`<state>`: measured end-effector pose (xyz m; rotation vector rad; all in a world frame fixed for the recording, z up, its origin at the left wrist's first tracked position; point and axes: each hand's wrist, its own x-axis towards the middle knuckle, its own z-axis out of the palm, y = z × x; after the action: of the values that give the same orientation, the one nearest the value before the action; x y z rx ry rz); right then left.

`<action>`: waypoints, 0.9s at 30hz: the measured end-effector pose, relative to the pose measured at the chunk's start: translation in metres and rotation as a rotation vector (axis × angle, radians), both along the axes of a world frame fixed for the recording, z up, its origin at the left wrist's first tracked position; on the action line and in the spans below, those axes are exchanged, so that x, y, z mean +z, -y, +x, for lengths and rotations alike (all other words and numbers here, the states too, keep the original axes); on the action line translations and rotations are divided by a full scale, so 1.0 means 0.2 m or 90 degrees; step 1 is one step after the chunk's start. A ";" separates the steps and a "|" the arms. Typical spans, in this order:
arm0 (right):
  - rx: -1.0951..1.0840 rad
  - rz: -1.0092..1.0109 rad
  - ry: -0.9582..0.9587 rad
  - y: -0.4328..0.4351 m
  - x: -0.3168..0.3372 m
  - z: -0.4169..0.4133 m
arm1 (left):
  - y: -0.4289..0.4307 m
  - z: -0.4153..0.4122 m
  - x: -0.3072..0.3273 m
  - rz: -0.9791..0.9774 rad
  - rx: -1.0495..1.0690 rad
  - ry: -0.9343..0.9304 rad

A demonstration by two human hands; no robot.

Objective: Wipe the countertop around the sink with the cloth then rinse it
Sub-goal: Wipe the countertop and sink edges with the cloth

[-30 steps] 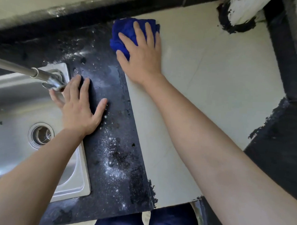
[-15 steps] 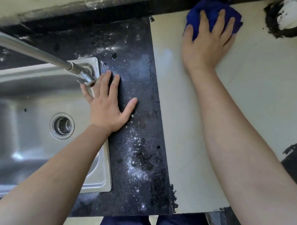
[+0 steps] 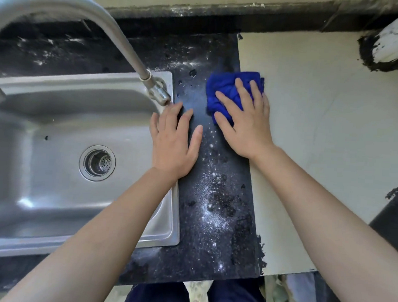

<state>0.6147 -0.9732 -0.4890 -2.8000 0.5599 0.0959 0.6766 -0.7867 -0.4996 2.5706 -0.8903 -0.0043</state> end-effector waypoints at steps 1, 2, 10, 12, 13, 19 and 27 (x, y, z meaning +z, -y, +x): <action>0.011 -0.003 -0.007 -0.05 0.00 -0.01 | -0.05 -0.05 0.00 0.009 0.008 -0.017; 0.019 -0.003 -0.018 -0.08 0.01 0.00 | -0.10 -0.11 0.00 0.026 0.011 -0.038; 0.119 0.005 -0.100 -0.10 0.09 0.51 | -0.24 -0.22 -0.02 0.069 0.024 -0.166; 0.113 0.008 -0.099 -0.13 0.10 0.68 | -0.25 -0.22 -0.02 0.065 0.021 -0.168; 0.104 0.008 -0.090 -0.14 0.09 0.75 | -0.25 -0.22 -0.03 0.060 0.019 -0.171; 0.064 -0.018 -0.033 -0.03 0.05 0.67 | -0.26 -0.22 -0.04 0.036 0.023 -0.178; -0.115 -0.020 -0.019 0.00 0.04 0.39 | -0.25 -0.21 -0.04 0.009 0.021 -0.192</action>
<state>0.6923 -0.9737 -0.4812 -2.7676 0.8247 0.0933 0.6351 -0.7358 -0.5068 2.5069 -0.7346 -0.3780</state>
